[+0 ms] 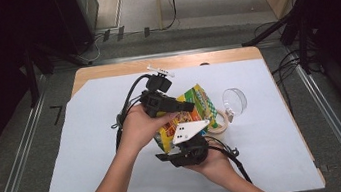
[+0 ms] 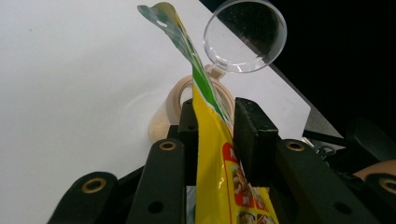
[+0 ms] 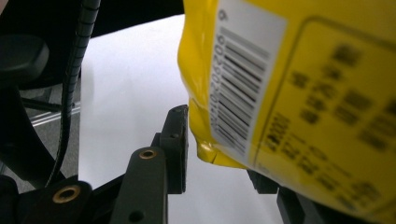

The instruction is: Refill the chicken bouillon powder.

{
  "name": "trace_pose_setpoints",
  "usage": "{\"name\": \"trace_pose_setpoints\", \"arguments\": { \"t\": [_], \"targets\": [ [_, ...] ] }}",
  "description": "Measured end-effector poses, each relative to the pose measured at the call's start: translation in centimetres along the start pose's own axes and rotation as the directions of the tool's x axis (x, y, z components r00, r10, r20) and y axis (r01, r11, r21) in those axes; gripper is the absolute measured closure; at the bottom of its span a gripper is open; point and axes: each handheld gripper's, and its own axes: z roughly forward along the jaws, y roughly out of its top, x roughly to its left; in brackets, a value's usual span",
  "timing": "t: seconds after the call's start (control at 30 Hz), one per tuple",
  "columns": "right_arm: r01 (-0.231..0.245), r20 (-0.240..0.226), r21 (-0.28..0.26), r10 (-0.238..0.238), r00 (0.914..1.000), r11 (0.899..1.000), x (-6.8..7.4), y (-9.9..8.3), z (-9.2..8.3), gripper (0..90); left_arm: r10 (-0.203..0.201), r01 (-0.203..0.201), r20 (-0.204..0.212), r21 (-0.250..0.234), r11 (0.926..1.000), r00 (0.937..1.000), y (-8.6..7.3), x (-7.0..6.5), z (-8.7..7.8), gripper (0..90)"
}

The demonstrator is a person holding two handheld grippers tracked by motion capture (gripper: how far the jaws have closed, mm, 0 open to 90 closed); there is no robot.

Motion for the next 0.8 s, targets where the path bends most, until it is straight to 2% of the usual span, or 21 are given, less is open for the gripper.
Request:
{"name": "trace_pose_setpoints", "arguments": {
  "t": [0.2, 0.3, 0.43, 0.67, 0.73, 0.8],
  "targets": [
    [-0.007, -0.002, 0.011, 0.007, 1.0000, 1.000, 0.0, -0.7, 0.3, 65.2, -0.007, 0.008, 0.032, -0.014, 0.9999, 0.9995, -0.8, 0.7, 0.0, 76.4],
    [-0.008, -0.001, 0.019, 0.008, 1.0000, 1.000, 0.1, -0.9, 0.6, 62.5, -0.009, 0.009, 0.032, -0.007, 0.9999, 0.9994, -1.1, 0.8, -0.3, 78.2],
    [0.020, 0.007, 0.026, -0.020, 0.9998, 0.999, 0.2, -1.2, 1.0, 59.6, -0.022, 0.023, 0.041, -0.017, 0.9996, 0.9989, -1.7, 1.1, -0.5, 80.5],
    [-0.010, 0.007, 0.041, 0.010, 0.9999, 0.999, -0.1, -1.8, 1.3, 54.7, -0.021, 0.022, 0.042, -0.017, 0.9996, 0.9989, -2.2, 1.4, -1.0, 83.1],
    [-0.026, 0.006, 0.047, 0.026, 0.9997, 0.999, -0.1, -2.1, 1.3, 54.2, -0.035, 0.036, 0.066, -0.021, 0.9991, 0.9972, -2.4, 1.8, -1.0, 83.3],
    [-0.022, 0.014, 0.053, 0.021, 0.9997, 0.998, -0.1, -2.2, 1.5, 53.9, -0.047, 0.049, 0.085, -0.013, 0.9987, 0.9953, -2.6, 2.1, -1.1, 83.5]
  ]
}}
